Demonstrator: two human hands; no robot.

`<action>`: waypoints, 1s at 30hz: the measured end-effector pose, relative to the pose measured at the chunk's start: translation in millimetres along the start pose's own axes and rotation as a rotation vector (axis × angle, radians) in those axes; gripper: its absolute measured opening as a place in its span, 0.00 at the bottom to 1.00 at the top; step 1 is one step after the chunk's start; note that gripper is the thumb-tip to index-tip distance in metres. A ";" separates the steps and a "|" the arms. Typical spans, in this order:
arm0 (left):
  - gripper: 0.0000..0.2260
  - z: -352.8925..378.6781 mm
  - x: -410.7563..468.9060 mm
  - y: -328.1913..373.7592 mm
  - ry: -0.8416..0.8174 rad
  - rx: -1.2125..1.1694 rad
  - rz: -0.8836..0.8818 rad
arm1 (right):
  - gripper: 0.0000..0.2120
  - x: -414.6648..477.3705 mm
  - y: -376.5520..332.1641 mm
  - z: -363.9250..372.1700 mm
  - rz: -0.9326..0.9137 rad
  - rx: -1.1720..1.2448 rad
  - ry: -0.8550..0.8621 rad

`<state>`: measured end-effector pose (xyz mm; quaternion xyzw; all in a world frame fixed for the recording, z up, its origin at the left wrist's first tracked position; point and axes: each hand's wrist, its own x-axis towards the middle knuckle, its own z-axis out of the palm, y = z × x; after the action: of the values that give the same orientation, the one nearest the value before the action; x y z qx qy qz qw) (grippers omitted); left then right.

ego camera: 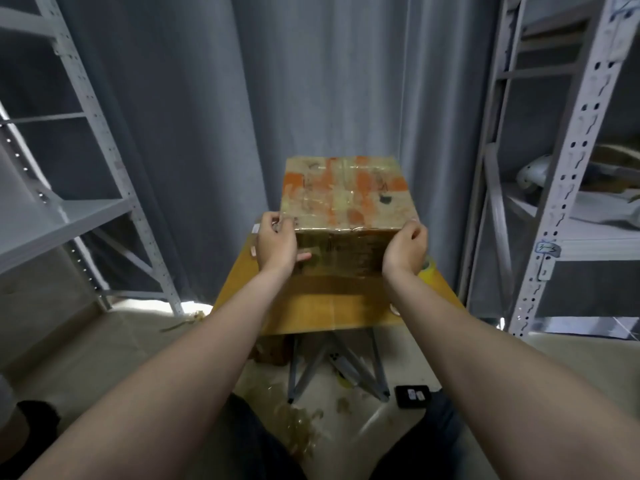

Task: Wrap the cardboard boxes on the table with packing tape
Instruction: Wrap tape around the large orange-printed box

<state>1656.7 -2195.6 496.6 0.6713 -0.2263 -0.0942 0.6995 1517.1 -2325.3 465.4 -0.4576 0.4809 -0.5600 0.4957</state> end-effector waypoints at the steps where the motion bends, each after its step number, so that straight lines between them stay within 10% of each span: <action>1: 0.07 13.2 6.0 7.6 -0.065 0.009 0.026 | 0.21 14.4 -10.4 -2.5 -0.027 0.027 0.027; 13: 0.18 184.4 99.9 -18.0 -0.440 -0.181 -0.285 | 0.17 202.9 -43.2 4.3 -0.168 -0.085 0.194; 30: 0.23 237.3 168.4 -132.2 -0.199 -0.161 -0.269 | 0.20 294.6 80.9 63.1 -0.005 -0.238 0.082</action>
<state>1722.4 -2492.4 398.0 0.6248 -0.1943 -0.2703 0.7062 1562.4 -2627.6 403.2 -0.4909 0.5628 -0.5185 0.4164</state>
